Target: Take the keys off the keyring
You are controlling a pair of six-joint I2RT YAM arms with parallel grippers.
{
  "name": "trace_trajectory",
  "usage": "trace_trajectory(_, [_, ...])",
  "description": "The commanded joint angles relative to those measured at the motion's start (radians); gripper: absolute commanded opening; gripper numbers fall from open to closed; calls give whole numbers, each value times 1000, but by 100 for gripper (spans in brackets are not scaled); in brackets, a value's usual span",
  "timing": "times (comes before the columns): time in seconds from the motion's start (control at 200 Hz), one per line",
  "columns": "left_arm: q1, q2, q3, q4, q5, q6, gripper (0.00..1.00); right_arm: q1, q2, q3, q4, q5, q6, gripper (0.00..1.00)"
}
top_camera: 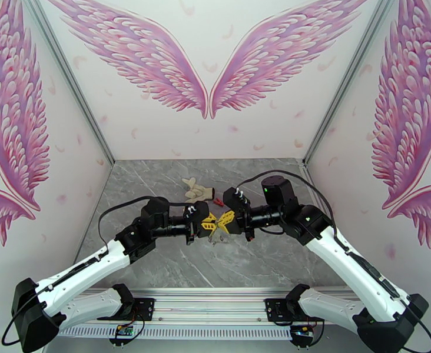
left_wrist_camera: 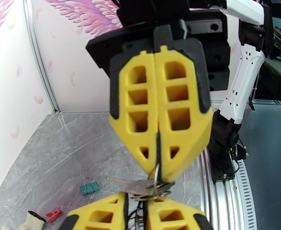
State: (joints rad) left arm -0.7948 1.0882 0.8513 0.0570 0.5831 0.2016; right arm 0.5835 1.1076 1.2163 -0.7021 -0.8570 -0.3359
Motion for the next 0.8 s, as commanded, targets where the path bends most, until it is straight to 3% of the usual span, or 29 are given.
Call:
trace_trajectory(0.0, [-3, -15, -27, 68, -22, -37, 16, 8, -19, -14, 38, -7, 15, 0])
trace_trajectory(0.28, [-3, -31, -41, 84, -52, -55, 9, 7, -27, -14, 32, 15, 11, 0])
trace_trajectory(0.8, [-1, -78, -91, 215, -114, -264, 0, 9, -54, -10, 14, 71, -10, 0])
